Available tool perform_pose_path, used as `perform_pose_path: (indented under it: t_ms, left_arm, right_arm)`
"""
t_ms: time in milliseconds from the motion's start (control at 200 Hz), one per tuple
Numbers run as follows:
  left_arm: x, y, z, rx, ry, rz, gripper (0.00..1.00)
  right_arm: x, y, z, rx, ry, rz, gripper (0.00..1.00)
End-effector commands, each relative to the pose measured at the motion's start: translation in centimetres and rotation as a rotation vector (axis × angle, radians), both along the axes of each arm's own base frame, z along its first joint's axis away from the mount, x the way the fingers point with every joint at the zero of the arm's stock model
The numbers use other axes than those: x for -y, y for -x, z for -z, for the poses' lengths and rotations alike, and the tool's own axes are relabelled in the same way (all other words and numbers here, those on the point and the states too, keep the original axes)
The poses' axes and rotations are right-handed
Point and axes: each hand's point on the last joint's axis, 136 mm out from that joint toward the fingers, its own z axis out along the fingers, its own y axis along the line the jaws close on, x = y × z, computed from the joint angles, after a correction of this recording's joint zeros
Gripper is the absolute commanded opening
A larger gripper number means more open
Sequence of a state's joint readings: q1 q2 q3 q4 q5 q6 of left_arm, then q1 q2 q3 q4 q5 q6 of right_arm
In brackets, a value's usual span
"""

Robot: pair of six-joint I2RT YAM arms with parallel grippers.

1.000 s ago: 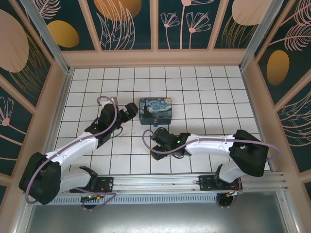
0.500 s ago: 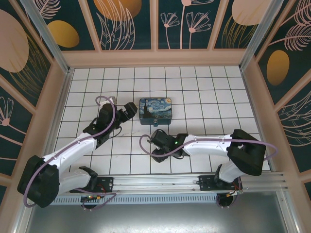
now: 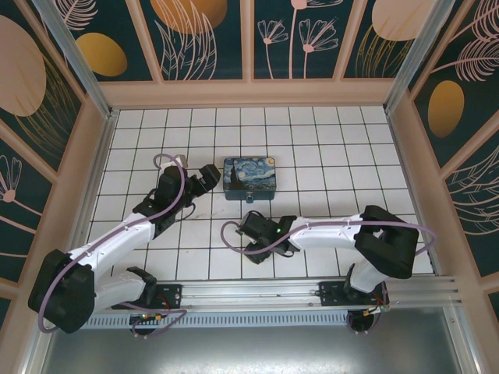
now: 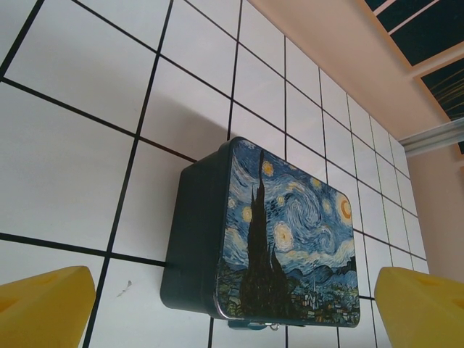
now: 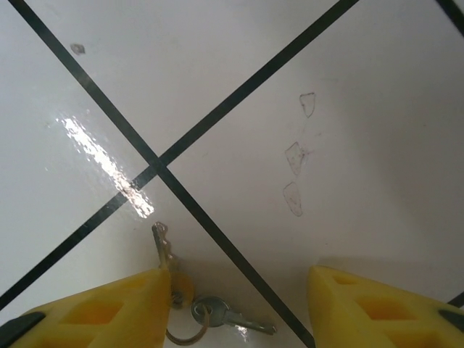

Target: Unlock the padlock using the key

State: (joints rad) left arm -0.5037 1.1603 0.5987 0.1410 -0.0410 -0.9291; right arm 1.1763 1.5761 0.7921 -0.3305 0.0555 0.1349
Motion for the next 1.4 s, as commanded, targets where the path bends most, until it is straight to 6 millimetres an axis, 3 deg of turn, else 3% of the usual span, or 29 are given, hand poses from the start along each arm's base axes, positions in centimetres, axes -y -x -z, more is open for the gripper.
perform_pose_path:
  t_ms: [0,365,751,876,1396]
  left_arm:
    - [0.0,-0.4,-0.9,0.015,0.007,0.001,0.99]
    - [0.0,-0.3,-0.8,0.012,0.013,-0.002,0.99]
    - [0.2,-0.4,-0.7,0.011,0.027,0.005,0.99]
    - [0.2,-0.4,-0.7,0.013,0.031,0.005,0.99]
    - [0.4,-0.5,-0.7,0.010,0.041,0.006,0.99]
  right_arm:
    - [-0.3,0.6,0.3,-0.005,0.029,-0.038,0.52]
    - [-0.2,1.5,1.8,-0.003,0.094,-0.053,0.49]
    - [-1.9,0.0,-3.3,0.071,-0.042,-0.002,0.54]
    - [-2.0,0.2,-3.9,0.064,-0.066,-0.007,0.54]
    - [-1.6,1.7,-1.1,-0.014,-0.018,-0.065,0.54]
